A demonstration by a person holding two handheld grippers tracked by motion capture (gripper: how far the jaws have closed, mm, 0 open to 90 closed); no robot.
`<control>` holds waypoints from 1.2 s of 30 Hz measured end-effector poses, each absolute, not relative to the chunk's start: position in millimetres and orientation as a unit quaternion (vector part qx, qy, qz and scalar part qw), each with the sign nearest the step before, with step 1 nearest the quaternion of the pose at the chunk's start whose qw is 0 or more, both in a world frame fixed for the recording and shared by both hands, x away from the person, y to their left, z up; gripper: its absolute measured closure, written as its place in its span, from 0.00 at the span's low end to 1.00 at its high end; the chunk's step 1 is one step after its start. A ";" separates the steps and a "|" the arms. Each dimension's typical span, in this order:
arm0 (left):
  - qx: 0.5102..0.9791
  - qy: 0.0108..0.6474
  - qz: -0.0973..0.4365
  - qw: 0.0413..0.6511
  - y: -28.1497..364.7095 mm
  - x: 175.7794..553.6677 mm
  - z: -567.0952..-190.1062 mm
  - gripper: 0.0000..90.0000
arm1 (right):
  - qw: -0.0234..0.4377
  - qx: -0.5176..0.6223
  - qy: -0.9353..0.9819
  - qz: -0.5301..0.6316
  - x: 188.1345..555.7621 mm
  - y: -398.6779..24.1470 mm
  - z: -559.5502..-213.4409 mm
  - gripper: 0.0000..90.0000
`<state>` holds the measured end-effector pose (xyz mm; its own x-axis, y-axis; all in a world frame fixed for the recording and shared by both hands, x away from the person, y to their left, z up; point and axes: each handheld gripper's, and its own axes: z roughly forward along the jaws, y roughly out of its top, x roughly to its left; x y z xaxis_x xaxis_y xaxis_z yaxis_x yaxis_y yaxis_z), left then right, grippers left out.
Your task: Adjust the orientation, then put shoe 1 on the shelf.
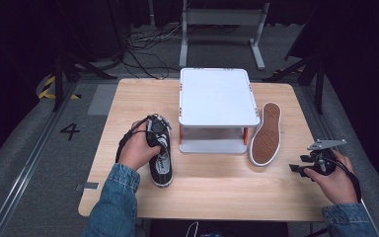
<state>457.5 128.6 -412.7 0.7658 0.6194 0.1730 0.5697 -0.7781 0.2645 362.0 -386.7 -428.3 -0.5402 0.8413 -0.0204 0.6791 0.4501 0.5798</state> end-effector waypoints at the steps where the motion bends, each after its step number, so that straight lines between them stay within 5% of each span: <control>1: 0.930 0.330 0.123 0.102 127.8 457.6 -410.8 0.48 | 0.154 0.457 0.836 0.262 361.3 -387.2 -428.7 0.44; 2: 0.928 0.335 0.126 0.105 129.3 458.0 -408.6 0.64 | 0.154 0.458 0.836 0.261 360.9 -387.5 -429.0 0.44; 4: 0.925 0.338 0.129 0.113 131.2 456.9 -404.9 0.76 | 0.153 0.458 0.836 0.262 360.4 -388.6 -430.0 0.44; 8: 0.922 0.343 0.145 0.103 130.8 454.3 -398.8 0.84 | 0.153 0.457 0.836 0.262 361.9 -387.4 -430.1 0.43; 36: 0.902 0.395 0.130 0.118 139.0 443.1 -287.3 0.85 | 0.150 0.438 0.842 0.278 375.7 -376.0 -424.1 0.43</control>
<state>443.1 139.0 -287.3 0.6540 0.7433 0.1408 0.6818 -0.6598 0.3160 375.7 -376.0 -424.1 -0.5715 0.8205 -0.0091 0.6537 0.4620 0.5994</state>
